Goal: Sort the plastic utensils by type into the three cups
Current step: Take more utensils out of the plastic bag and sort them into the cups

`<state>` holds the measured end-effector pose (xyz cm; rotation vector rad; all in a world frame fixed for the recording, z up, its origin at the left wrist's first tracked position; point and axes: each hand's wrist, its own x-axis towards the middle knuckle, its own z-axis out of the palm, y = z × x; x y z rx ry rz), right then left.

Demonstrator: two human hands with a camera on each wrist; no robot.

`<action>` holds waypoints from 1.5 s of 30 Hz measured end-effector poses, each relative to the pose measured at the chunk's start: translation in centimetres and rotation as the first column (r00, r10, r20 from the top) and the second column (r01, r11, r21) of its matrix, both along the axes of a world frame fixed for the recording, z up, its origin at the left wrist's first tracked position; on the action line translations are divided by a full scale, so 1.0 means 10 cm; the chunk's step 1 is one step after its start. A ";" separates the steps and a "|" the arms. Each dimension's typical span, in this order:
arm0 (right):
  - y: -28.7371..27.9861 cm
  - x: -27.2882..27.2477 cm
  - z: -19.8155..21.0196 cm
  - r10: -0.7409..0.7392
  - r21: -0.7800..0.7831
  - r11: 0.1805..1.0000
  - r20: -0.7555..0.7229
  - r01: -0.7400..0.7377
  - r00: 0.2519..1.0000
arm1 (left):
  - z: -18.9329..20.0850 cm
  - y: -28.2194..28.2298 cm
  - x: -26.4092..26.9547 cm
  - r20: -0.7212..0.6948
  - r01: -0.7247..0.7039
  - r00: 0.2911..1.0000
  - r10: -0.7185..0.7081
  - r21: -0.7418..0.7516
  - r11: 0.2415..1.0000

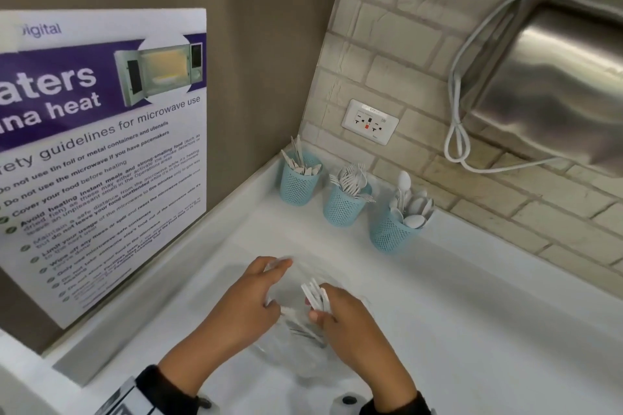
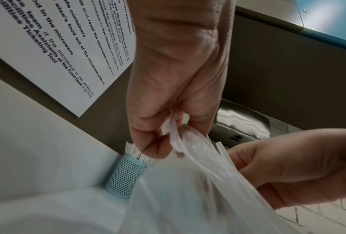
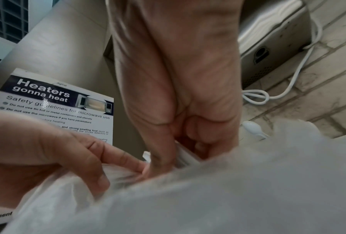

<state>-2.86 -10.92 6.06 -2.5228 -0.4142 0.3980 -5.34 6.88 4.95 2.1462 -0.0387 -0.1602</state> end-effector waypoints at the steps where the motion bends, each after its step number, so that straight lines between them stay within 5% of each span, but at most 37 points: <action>1: 0.00 0.00 0.01 -0.031 0.034 0.999 0.014 0.031 0.999 | 0.00 0.00 0.00 0.003 0.001 1.000 -0.001 0.004 1.000; 8: -0.06 -0.08 0.15 -0.181 0.253 0.955 0.097 0.151 0.979 | -0.02 0.01 0.01 -0.007 0.006 1.000 -0.006 -0.003 1.000; 13: -0.16 -0.15 0.34 -0.389 0.570 0.740 -0.068 0.356 0.919 | -0.02 0.04 0.01 -0.001 0.000 1.000 0.000 0.002 1.000; 19: -0.25 -0.20 0.55 -0.425 0.863 0.266 -0.294 0.429 0.856 | 0.12 0.03 -0.01 0.110 -0.158 0.984 0.142 0.150 0.976; 22: -0.22 -0.20 0.64 -0.369 0.917 -0.061 -0.387 0.393 0.845 | 0.33 -0.03 -0.04 0.272 -0.193 0.942 0.197 -0.041 0.980; 26: -0.19 -0.15 0.59 -0.105 0.745 -0.439 -0.598 0.502 0.795 | 0.46 -0.14 -0.12 0.125 0.127 0.987 -0.099 -0.249 0.960; 29: -0.15 -0.12 0.53 0.141 0.519 -0.640 -0.644 0.566 0.752 | 0.41 -0.27 -0.14 0.078 0.174 0.984 -0.160 -0.227 0.958; 32: -0.03 -0.15 0.49 0.219 0.506 -0.571 -0.665 0.647 0.714 | 0.48 -0.40 -0.14 0.091 0.205 0.979 -0.185 -0.346 0.915; 35: 0.12 -0.20 0.39 0.256 0.531 -0.386 -0.724 0.755 0.640 | 0.51 -0.44 -0.11 0.042 0.117 0.992 -0.118 -0.663 0.740; 37: 0.18 -0.20 0.32 0.321 0.478 -0.394 -0.729 0.785 0.605 | 0.47 -0.41 -0.09 0.012 0.024 1.000 -0.023 -0.757 0.653; 40: 0.23 -0.21 0.30 0.453 0.411 -0.424 -0.676 0.807 0.581 | 0.45 -0.42 -0.06 0.006 -0.055 0.995 0.099 -0.791 0.609; 45: 0.25 -0.22 0.31 0.483 0.456 -0.310 -0.680 0.834 0.551 | 0.52 -0.42 -0.02 0.012 -0.104 0.983 0.185 -0.788 0.607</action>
